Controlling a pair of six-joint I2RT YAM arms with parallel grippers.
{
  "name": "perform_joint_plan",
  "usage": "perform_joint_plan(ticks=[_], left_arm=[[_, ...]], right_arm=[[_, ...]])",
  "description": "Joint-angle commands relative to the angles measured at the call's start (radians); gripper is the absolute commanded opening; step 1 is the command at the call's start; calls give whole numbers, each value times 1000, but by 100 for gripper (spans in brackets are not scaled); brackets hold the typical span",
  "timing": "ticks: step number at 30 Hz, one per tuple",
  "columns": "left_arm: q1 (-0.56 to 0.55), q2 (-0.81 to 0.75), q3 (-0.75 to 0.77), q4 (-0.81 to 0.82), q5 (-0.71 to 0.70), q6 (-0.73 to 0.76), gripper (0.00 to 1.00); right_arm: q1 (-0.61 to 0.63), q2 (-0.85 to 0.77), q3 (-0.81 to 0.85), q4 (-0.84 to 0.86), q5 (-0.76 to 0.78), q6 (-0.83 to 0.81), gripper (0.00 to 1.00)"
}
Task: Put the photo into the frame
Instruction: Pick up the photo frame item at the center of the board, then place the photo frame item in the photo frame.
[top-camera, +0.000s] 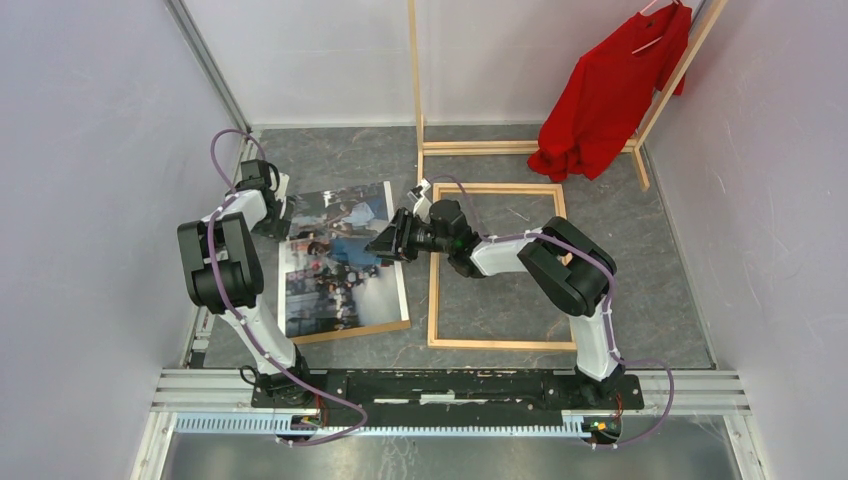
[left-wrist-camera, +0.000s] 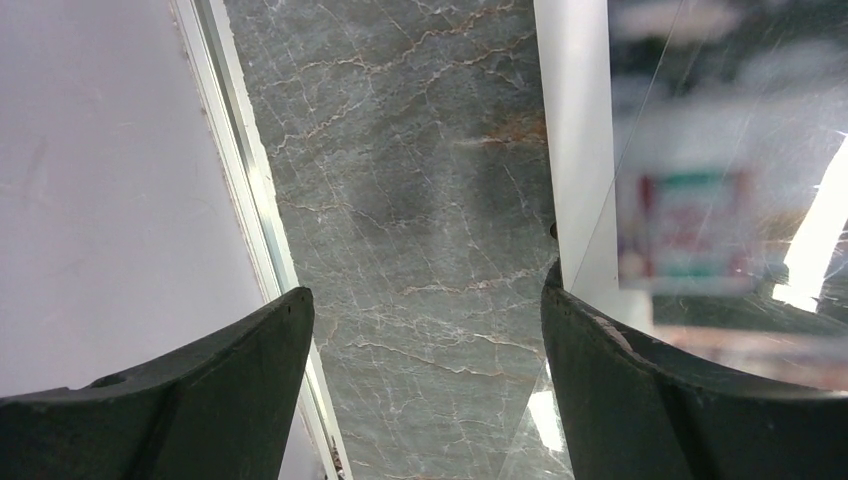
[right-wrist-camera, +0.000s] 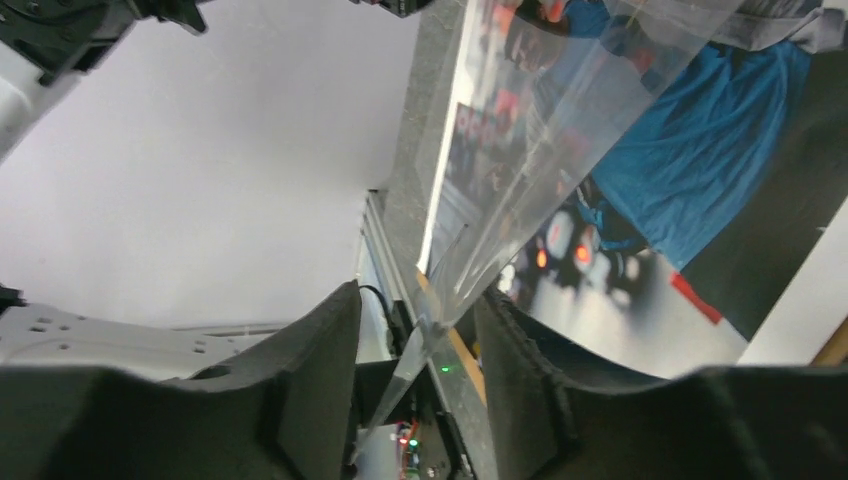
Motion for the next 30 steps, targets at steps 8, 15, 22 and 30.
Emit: perform_joint_plan(ticks=[8,15,22,30], left_arm=[[20,-99,153,-196,127,25,100],[-4,-171,231,-285,154,42,100],[-205,-219,153,-295,136,10,100],[-475,-145,203,-296,208,-81,100]], right_arm=[[4,-14,140,-280,39,-194,0],[-36,-245,50,-486,4,-396,0],[-208,-580,-185,-907,52,-619,0],[-401,-939,-282,-1339,349,-831,0]])
